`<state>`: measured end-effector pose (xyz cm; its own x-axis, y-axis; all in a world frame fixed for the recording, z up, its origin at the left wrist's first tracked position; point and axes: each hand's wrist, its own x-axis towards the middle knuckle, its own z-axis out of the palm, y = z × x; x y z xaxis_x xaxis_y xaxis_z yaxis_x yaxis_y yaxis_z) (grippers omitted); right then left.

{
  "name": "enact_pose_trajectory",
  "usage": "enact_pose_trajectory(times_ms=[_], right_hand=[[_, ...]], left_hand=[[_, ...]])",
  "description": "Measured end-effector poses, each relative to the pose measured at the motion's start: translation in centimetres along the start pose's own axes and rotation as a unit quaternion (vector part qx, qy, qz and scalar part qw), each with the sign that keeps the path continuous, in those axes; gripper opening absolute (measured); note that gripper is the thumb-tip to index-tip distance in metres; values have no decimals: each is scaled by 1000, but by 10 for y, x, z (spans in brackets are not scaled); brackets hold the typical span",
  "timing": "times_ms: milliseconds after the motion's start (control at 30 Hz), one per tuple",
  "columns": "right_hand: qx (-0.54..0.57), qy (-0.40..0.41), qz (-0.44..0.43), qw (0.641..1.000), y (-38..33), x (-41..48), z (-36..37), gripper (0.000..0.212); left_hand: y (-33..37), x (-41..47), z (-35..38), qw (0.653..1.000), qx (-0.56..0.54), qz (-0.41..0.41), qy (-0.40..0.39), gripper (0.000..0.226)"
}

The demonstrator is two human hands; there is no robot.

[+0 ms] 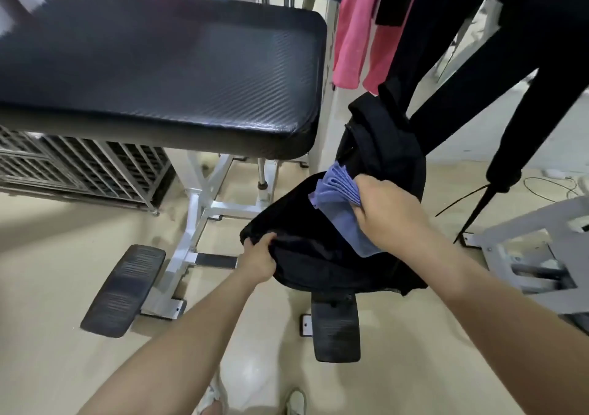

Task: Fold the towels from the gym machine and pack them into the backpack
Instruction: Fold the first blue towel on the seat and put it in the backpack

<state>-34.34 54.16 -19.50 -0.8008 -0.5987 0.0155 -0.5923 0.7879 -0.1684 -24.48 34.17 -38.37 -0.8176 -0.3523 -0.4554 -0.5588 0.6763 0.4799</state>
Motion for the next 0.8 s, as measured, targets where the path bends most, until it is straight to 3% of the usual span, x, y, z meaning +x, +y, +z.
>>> enact_pose_trajectory(times_ms=[33,100,200,267,333,400,467,533,633,700,800], right_hand=[[-6,8,1,1000,2,-1,2,14],[2,19,15,1000,7,-6,4,16],[-25,36,39,998,15,-12,5,22],[-49,35,56,997,24,-12,4,24],[-27,24,72,997,34,-10,1,20],[84,13,91,992,45,-9,-4,10],[186,-14,95,978,50,-13,-8,6],[213,-56,70,973,50,-24,-7,11],[136,-157,30,978,39,-41,-3,34],[48,-180,9,982,21,-49,1,37],[6,-162,17,987,-23,-59,14,31]], left_hand=[[1,5,3,993,115,-4,-2,61],[8,2,-4,946,323,5,18,59],[18,-5,-21,907,417,52,28,32],[28,-16,-41,917,370,149,26,26],[51,-44,-64,940,254,229,5,18],[76,-80,-82,932,182,308,51,8],[97,-113,-86,919,121,354,124,17],[111,-144,-89,927,-53,335,163,22],[107,-175,-103,902,-294,206,239,8],[89,-191,-117,892,-353,128,250,20],[61,-215,-132,910,-365,71,184,44]])
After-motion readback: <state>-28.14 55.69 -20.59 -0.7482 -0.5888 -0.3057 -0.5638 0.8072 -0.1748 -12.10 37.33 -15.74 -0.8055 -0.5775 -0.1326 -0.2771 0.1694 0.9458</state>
